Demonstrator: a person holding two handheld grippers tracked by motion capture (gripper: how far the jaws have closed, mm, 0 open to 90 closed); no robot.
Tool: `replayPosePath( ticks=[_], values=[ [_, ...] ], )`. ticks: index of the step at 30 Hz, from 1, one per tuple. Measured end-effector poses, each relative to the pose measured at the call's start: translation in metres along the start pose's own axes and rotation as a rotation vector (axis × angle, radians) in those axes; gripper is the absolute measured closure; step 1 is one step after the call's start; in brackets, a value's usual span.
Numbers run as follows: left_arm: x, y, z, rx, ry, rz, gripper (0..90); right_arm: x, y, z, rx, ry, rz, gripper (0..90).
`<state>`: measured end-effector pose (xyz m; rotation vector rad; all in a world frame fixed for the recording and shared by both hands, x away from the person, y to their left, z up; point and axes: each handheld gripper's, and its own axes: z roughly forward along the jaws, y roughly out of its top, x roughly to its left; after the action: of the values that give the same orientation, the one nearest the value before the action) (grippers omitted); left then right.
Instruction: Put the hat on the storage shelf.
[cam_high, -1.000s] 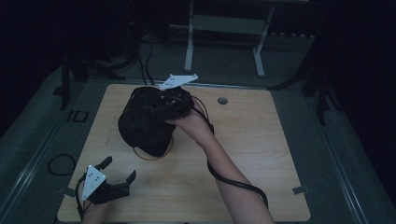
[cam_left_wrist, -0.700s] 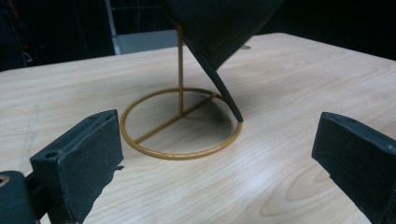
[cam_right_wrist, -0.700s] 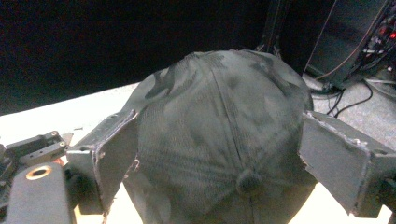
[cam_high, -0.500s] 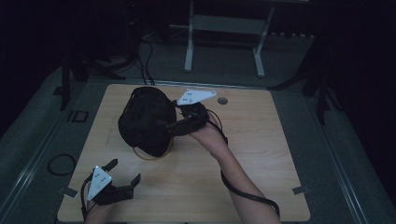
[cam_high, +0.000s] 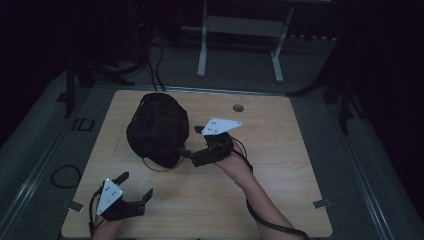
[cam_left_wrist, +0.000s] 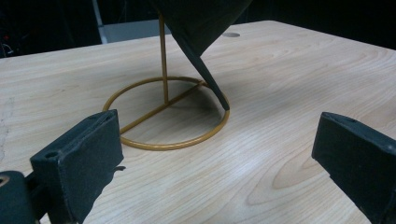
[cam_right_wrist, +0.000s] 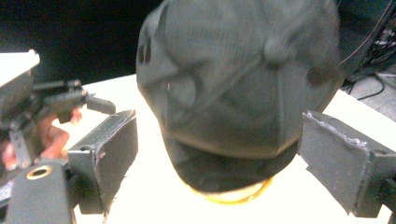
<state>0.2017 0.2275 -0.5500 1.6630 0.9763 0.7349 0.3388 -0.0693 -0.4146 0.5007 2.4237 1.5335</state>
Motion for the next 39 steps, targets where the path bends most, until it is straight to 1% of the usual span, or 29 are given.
replayPosePath(
  ticks=[3, 11, 14, 17, 20, 23, 25, 27, 30, 33, 37, 39],
  values=[
    [0.000, 0.000, 0.000, 0.000, 0.000, 0.000, 2.2, 0.000, -0.012, 0.000, 0.019, 0.002, 0.001, 12.4],
    [0.000, -0.001, 0.002, 0.012, -0.007, 0.004, 2.2, -0.002, -0.041, -0.001, 0.028, 0.017, 0.010, 13.2],
    [0.001, -0.001, 0.002, 0.012, -0.007, 0.000, 2.2, -0.001, -0.052, -0.001, 0.041, 0.021, 0.002, 13.2],
    [0.001, -0.002, 0.003, 0.017, -0.014, 0.001, 2.2, -0.002, -0.063, -0.003, 0.042, 0.024, 0.013, 13.2],
    [0.000, -0.002, 0.004, 0.025, -0.023, 0.007, 2.2, -0.002, -0.073, -0.004, 0.049, 0.016, 0.023, 13.3],
    [0.000, -0.003, 0.004, 0.031, -0.016, 0.013, 2.1, -0.003, -0.083, -0.004, 0.064, 0.013, 0.032, 13.3],
    [0.001, -0.004, 0.004, 0.033, -0.018, 0.006, 2.2, -0.003, -0.090, -0.005, 0.068, 0.015, 0.040, 13.3],
    [0.002, -0.004, 0.005, 0.038, -0.010, 0.005, 2.2, -0.003, -0.097, -0.006, 0.064, 0.017, 0.043, 13.4],
    [0.004, -0.005, 0.005, 0.041, -0.012, -0.007, 2.2, -0.003, -0.105, -0.008, 0.060, 0.019, 0.036, 13.4],
    [0.005, -0.006, 0.005, 0.049, -0.017, -0.007, 2.2, -0.003, -0.113, -0.011, 0.061, 0.027, 0.023, 13.3],
    [0.003, -0.006, 0.007, 0.061, -0.033, -0.001, 2.2, -0.001, -0.126, -0.013, 0.087, 0.041, 0.036, 13.3],
    [0.002, -0.007, 0.008, 0.069, -0.036, -0.001, 2.2, -0.001, -0.133, -0.015, 0.094, 0.033, 0.040, 13.3]
  ],
)
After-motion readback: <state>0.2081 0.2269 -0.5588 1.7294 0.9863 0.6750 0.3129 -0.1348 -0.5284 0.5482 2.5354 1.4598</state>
